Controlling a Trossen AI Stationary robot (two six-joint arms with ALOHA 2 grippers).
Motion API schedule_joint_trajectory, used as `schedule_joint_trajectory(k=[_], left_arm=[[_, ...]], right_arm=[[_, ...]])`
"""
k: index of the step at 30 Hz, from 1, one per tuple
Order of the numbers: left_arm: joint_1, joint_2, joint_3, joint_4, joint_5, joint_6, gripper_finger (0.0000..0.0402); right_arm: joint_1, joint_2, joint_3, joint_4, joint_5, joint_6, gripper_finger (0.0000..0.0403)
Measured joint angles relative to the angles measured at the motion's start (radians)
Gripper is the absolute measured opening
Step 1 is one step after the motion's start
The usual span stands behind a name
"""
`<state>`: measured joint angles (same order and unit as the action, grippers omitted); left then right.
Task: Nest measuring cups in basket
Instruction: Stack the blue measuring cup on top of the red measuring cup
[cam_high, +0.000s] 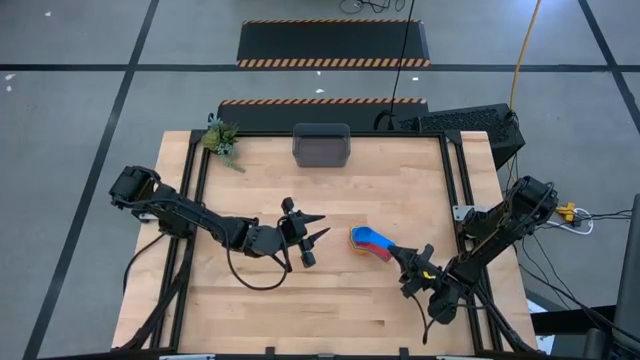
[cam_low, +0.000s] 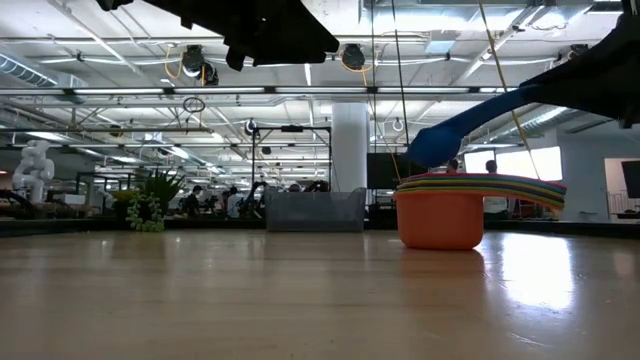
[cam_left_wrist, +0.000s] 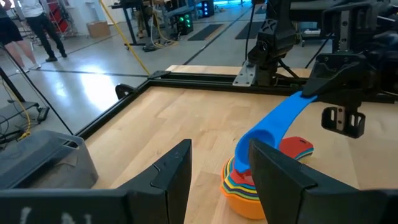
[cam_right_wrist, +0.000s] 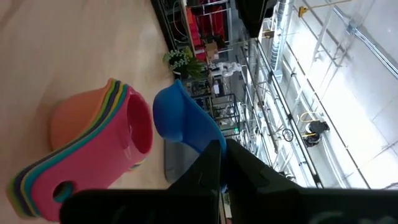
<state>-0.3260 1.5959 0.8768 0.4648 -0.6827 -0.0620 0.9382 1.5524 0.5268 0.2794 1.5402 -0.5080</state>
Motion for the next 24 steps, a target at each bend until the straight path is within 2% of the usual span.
schedule_joint_trajectory(k=[6,18,24], left_arm=[[0.000,0.000,0.000,-0.001,0.000,0.000,0.0159],[0.000,0.000,0.000,-0.006,0.000,0.001,0.0159],[0.000,0.000,0.000,-0.006,0.000,0.001,0.0159]], right_arm=[[0.000,0.000,-0.017,0.000,-0.051,0.047,0.0000],[0.000,0.000,-0.017,-0.005,-0.051,0.044,0.0001],[0.000,0.000,-0.017,-0.009,-0.051,0.044,0.0017]])
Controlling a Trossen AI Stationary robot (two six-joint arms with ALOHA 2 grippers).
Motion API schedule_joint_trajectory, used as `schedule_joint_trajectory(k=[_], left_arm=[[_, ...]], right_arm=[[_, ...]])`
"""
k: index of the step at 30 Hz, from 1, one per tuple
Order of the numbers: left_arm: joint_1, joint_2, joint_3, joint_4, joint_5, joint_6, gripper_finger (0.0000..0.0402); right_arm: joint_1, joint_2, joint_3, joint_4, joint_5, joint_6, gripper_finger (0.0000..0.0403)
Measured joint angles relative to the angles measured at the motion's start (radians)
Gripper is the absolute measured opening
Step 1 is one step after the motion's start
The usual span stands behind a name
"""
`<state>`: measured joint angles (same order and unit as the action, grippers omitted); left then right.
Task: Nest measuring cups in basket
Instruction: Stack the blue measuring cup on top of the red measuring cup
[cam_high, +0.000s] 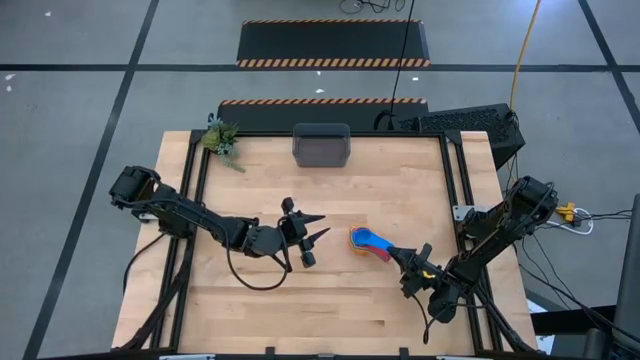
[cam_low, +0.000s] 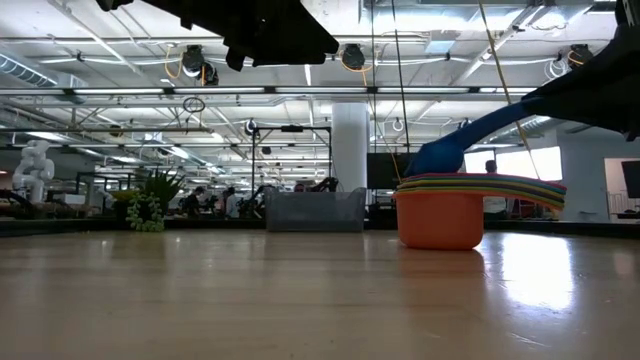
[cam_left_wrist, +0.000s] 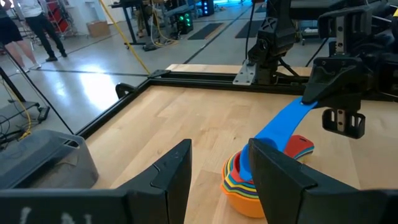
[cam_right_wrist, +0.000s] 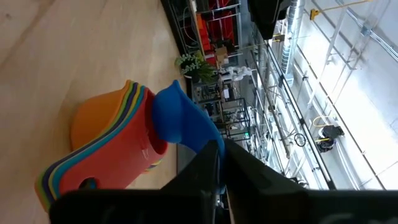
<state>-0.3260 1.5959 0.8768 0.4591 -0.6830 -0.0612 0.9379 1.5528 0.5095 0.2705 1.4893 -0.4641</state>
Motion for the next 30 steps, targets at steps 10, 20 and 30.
schedule_joint_trajectory(k=[10,20,30], left_arm=[[0.000,0.000,0.000,0.000,0.000,-0.002,0.0159],[0.000,0.000,0.000,-0.017,0.002,-0.020,0.0159],[0.000,0.000,0.000,-0.021,0.005,-0.023,0.0159]], right_arm=[[0.000,0.000,0.000,-0.006,-0.035,0.004,0.0039],[0.000,0.000,0.000,-0.060,-0.057,0.093,0.0118],[0.000,0.000,0.001,-0.178,-0.186,0.266,0.0155]])
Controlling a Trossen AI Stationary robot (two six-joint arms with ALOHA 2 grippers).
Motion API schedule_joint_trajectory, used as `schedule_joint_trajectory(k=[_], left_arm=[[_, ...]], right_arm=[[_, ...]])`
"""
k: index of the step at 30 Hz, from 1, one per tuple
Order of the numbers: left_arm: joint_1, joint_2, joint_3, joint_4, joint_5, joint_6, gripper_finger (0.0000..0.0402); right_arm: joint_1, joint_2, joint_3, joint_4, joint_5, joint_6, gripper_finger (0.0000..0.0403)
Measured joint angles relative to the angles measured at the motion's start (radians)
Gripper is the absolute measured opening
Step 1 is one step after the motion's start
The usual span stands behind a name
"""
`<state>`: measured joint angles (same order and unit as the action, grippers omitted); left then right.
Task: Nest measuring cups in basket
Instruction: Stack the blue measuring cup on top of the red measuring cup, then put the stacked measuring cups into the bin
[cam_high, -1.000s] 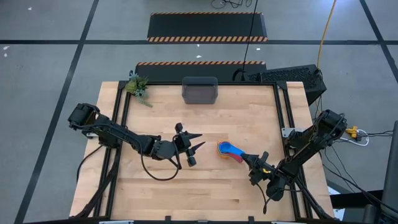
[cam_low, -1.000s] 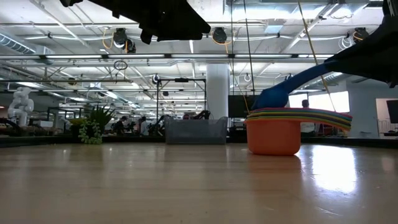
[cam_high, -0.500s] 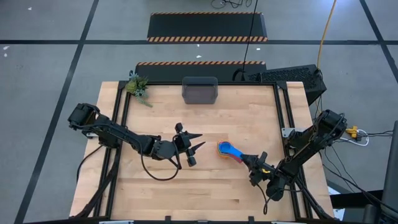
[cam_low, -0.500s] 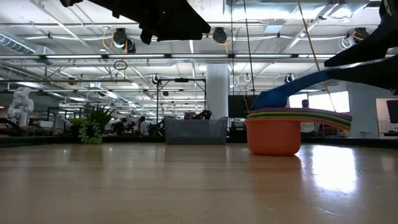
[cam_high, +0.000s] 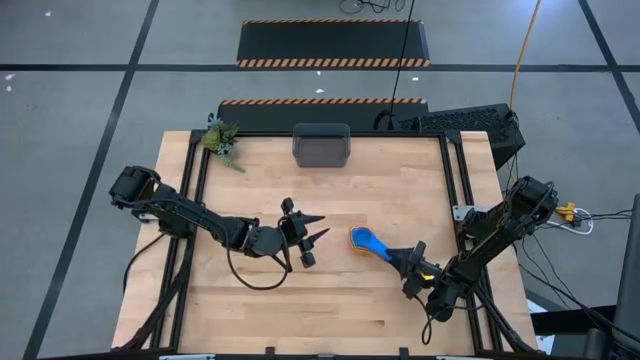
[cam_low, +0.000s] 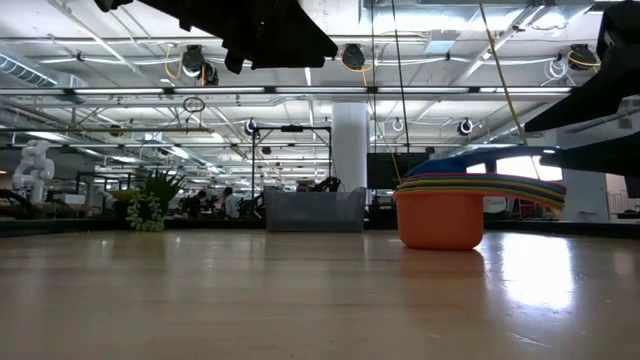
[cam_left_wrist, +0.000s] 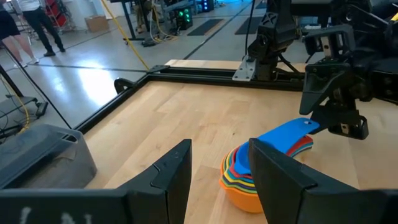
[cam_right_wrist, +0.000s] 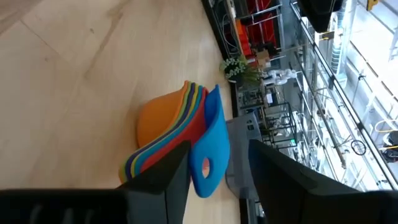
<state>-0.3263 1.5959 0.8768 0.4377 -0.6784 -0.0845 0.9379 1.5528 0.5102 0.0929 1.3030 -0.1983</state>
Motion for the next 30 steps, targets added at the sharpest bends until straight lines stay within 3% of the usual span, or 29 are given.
schedule_joint_trajectory(k=[3,8,15,21,30], left_arm=[[0.000,0.000,0.000,0.000,0.000,0.000,0.0159],[0.000,0.000,0.000,0.000,0.000,0.000,0.0159],[0.000,0.000,0.000,0.000,0.000,-0.004,0.0159],[0.000,0.000,0.000,0.006,0.000,-0.003,0.0159],[0.000,0.000,0.000,0.007,0.000,-0.003,0.0159]], right_arm=[[0.000,0.000,0.000,0.000,-0.005,0.003,0.0155],[0.000,-0.018,0.000,-0.001,-0.101,0.017,0.0155],[0.000,-0.085,0.000,-0.026,-0.105,0.058,0.0155],[-0.001,-0.147,0.000,-0.114,-0.203,0.151,0.0155],[0.000,-0.197,0.000,-0.141,-0.236,0.187,0.0155]])
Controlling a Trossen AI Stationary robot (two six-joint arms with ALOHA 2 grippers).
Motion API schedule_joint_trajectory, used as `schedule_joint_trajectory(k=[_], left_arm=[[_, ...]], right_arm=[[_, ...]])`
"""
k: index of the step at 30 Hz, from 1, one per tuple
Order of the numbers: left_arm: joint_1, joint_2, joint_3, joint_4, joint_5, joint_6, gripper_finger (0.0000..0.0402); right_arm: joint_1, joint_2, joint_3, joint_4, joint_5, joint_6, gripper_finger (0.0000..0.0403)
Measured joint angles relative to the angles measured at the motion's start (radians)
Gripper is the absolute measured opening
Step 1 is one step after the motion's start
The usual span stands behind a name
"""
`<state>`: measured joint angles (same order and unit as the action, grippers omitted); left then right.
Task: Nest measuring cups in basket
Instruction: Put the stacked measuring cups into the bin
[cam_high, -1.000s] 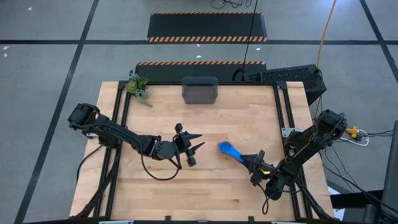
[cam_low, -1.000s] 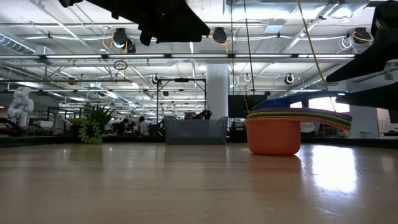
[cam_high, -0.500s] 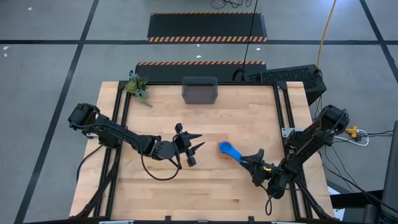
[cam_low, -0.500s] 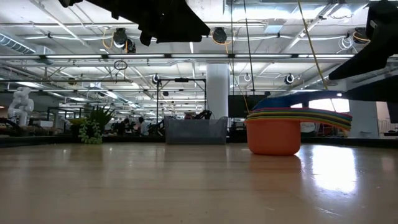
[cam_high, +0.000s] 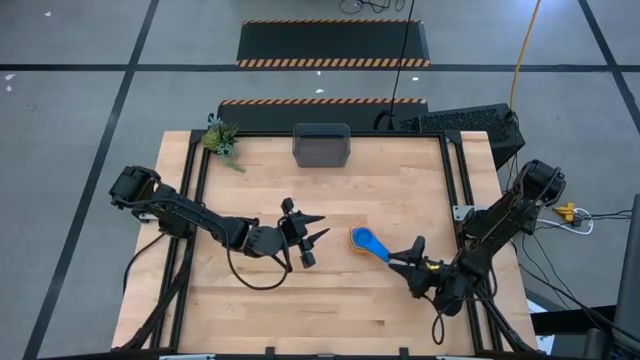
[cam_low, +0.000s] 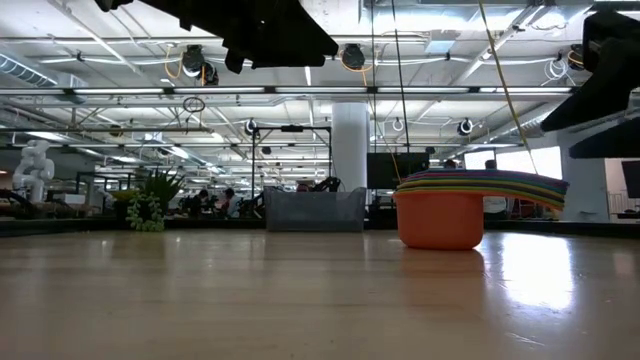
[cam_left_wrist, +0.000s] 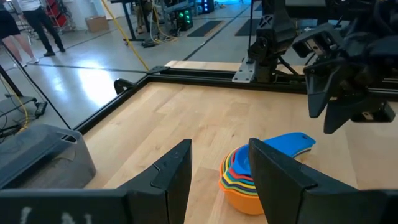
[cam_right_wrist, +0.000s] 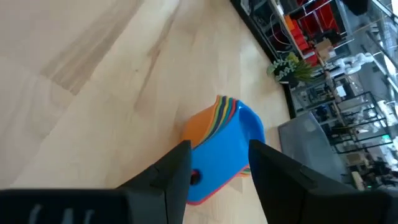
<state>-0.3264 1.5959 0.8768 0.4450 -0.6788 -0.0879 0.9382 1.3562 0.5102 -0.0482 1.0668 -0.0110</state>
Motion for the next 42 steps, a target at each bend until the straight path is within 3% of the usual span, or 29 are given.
schedule_joint_trajectory(k=[14,23,28,35,42], left_arm=[[0.000,0.000,0.000,0.000,0.000,0.000,0.0159],[0.000,0.000,0.000,0.001,0.000,-0.004,0.0159],[0.000,0.000,0.000,0.001,0.000,-0.005,0.0159],[0.000,0.000,0.000,0.001,0.000,-0.012,0.0159],[0.000,0.000,0.000,0.005,0.000,-0.013,0.0159]], right_arm=[[-0.002,-0.147,0.000,0.026,-0.025,0.182,0.0155],[-0.076,-0.251,0.000,0.028,-0.030,0.500,0.0155],[-0.131,-0.327,0.000,0.012,-0.187,0.644,0.0156],[-0.225,-0.419,0.000,-0.076,-0.495,0.830,0.0156],[-0.301,-0.514,0.000,-0.247,-0.598,0.913,0.0156]])
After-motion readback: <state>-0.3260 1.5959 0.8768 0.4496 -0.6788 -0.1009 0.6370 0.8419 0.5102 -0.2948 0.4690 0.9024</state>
